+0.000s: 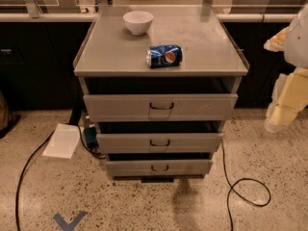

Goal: Open bottom drawer

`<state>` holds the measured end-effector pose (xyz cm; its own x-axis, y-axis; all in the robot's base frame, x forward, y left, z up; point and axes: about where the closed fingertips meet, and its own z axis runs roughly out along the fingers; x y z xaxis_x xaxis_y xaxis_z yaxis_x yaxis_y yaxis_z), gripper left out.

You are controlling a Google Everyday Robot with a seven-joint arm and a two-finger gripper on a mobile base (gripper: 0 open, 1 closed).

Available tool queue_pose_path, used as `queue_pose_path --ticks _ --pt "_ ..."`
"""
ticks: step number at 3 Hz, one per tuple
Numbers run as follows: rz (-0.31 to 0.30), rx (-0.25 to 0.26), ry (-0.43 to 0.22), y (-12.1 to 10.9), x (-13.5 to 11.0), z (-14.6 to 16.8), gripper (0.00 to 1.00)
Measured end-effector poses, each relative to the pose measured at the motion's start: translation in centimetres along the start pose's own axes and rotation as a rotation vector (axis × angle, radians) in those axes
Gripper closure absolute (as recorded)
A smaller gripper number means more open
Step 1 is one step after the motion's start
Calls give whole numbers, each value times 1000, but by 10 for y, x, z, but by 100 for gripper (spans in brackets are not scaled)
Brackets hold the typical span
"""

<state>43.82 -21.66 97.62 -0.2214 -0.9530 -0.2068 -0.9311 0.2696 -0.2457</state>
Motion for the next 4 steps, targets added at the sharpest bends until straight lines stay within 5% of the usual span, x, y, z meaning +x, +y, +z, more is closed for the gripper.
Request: queue_pose_path --ticks 2,4 --pt "-8 -30 -83 10 -10 38 0" --pt "-12 -120 -228 53 -23 180 0"
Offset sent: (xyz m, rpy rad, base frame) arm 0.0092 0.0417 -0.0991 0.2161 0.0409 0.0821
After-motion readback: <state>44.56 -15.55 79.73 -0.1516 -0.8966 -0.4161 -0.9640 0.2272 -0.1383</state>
